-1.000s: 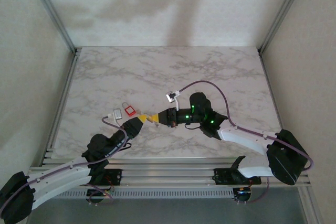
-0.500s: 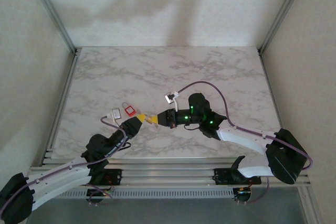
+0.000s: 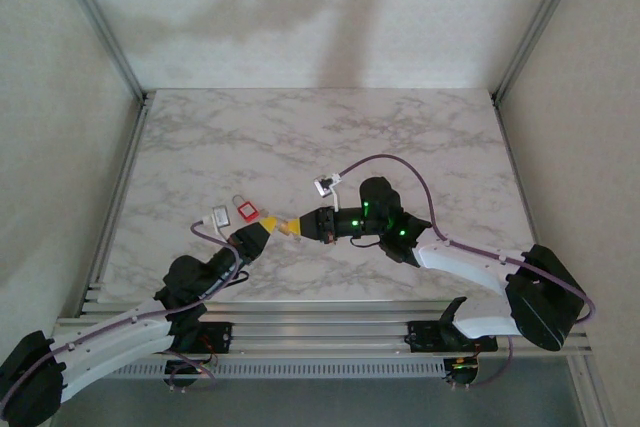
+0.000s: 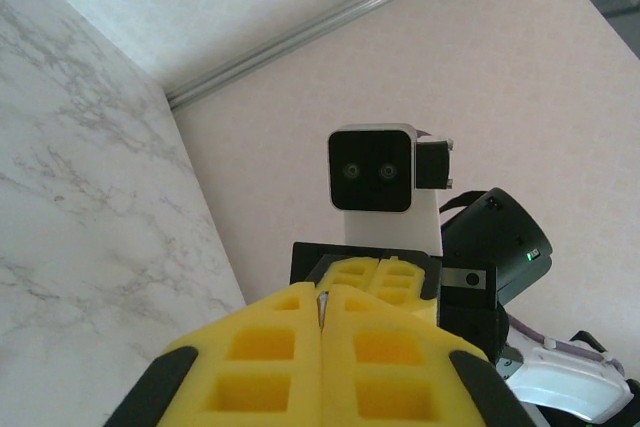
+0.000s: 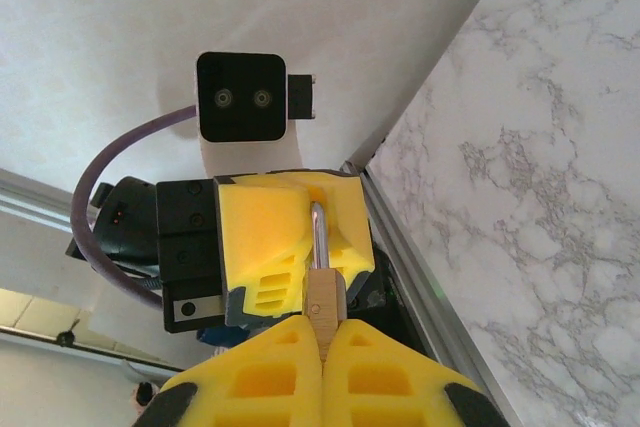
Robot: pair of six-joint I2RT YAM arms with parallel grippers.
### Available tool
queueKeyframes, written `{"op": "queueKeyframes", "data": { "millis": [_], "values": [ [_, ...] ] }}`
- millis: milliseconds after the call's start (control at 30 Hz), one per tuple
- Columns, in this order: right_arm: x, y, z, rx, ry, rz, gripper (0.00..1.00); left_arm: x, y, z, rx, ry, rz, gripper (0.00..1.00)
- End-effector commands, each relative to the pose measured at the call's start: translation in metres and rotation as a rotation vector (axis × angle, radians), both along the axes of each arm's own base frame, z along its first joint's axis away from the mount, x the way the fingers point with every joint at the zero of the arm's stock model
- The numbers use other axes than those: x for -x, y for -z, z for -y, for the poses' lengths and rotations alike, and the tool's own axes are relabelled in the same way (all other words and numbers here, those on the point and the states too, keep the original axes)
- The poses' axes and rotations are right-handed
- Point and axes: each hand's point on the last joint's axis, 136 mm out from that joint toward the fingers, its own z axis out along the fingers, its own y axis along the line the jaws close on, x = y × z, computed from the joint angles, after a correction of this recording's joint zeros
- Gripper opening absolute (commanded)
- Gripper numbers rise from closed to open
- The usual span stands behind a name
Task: Lock with the key
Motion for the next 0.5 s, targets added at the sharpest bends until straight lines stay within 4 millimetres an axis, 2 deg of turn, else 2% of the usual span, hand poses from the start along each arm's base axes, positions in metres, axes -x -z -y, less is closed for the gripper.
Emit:
{"op": "queueKeyframes", "data": {
  "millis": [0, 300, 467],
  "values": [
    [0.009, -0.018, -0.004, -0.058, -0.044, 0.006, 0.0, 0.002, -0.003, 0.002, -0.022, 0.013, 0.026, 0.0],
    [0.007, -0.031, -0.003, -0.13, -0.064, -0.082, 0.0, 0.007, 0.007, -0.001, -0.025, 0.023, 0.038, 0.0],
    [0.004, -0.029, -0.005, -0.123, -0.055, -0.096, 0.0, 0.012, 0.007, -0.001, 0.002, 0.045, 0.045, 0.0]
  ]
}}
